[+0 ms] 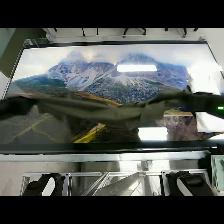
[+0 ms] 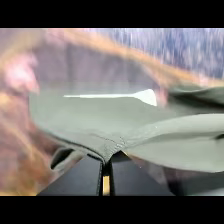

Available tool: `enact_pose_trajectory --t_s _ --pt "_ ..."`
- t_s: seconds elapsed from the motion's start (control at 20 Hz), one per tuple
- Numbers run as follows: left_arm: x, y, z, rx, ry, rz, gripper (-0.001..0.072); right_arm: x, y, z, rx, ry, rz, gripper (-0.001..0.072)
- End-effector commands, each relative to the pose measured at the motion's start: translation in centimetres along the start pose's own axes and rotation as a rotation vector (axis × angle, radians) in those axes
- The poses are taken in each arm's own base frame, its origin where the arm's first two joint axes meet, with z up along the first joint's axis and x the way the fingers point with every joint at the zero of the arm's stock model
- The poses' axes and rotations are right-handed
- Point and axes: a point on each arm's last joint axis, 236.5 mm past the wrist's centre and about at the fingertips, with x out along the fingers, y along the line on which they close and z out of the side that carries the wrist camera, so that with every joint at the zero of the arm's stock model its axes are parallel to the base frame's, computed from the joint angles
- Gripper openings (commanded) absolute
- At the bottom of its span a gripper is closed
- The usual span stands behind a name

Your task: Fold the shirts.

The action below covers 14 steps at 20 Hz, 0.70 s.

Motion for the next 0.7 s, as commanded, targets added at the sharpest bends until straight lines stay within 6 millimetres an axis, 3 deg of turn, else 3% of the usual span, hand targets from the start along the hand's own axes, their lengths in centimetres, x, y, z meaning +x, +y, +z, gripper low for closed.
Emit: enact_pose_trajectory --t_s 0.0,0.1,0.45,0.55,0.65 --pt "-5.9 -2.0 5.6 0.068 -0.144 0.032 0.0013 -8.1 2.0 6.3 -0.054 -0.343 0.042 0.003" --pt "-10.0 -3.9 8.0 0.127 -0.229 0.04 0.0013 -12.6 3.3 8.9 -0.108 -0.465 0.05 0.003" --pt "-22.3 -6.3 10.4 0.245 -0.455 0.217 0.0013 -24.6 6.2 14.8 -0.271 -0.771 0.029 0.003" --pt "-23.4 -6.0 10.6 0.234 -0.485 0.25 0.0013 -26.0 6.3 16.0 -0.28 -0.813 0.015 0.0029" --pt "-20.6 -4.3 10.3 0.195 -0.408 0.252 0.0012 -24.1 6.1 17.2 -0.295 -0.782 0.003 0.0029"
